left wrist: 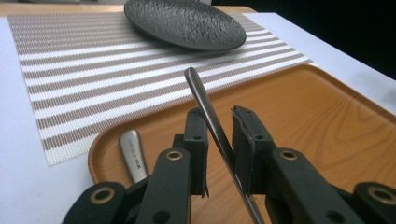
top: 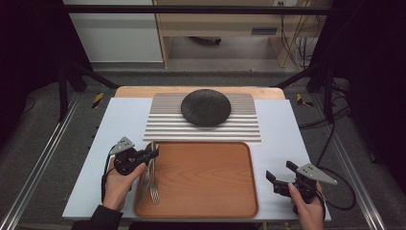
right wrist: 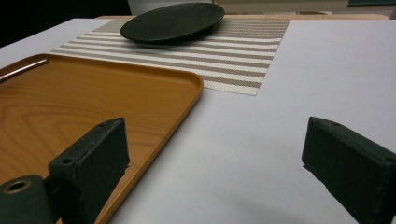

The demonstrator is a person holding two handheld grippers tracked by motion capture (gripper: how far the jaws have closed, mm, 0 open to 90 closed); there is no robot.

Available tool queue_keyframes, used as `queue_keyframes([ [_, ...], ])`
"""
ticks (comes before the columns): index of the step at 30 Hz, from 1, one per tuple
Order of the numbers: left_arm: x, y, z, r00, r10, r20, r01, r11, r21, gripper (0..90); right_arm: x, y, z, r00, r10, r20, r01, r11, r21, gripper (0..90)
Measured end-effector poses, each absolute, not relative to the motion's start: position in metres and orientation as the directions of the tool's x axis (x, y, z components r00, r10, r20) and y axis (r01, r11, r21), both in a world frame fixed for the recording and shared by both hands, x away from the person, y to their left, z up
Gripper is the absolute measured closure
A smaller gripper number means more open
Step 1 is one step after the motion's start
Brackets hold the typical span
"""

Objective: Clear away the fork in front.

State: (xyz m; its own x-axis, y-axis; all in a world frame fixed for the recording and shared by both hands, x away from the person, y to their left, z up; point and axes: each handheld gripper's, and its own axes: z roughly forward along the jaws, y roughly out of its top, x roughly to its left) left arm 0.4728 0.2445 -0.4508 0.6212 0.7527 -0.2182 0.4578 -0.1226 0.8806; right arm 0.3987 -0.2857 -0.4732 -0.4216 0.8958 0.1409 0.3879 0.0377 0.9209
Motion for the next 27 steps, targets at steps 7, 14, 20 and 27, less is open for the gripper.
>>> queue_keyframes([
  [7,0.474,0.244,-0.455,0.594,0.772,-0.226,0.481,-0.116,0.869,75.1,0.399,-0.285,-0.473,-0.432,0.891,0.138,0.387,0.045,0.921,7.6],
  [14,0.475,0.242,-0.460,0.585,0.781,-0.220,0.503,-0.136,0.854,74.3,0.399,-0.283,-0.473,-0.437,0.889,0.133,0.384,0.051,0.922,7.6],
  [20,0.475,0.242,-0.464,0.567,0.793,-0.224,0.520,-0.133,0.844,73.5,0.399,-0.283,-0.473,-0.436,0.890,0.132,0.384,0.052,0.922,7.6],
  [27,0.467,0.242,-0.461,0.522,0.845,-0.115,0.429,-0.143,0.892,50.3,0.399,-0.283,-0.473,-0.440,0.888,0.132,0.382,0.052,0.923,7.5],
])
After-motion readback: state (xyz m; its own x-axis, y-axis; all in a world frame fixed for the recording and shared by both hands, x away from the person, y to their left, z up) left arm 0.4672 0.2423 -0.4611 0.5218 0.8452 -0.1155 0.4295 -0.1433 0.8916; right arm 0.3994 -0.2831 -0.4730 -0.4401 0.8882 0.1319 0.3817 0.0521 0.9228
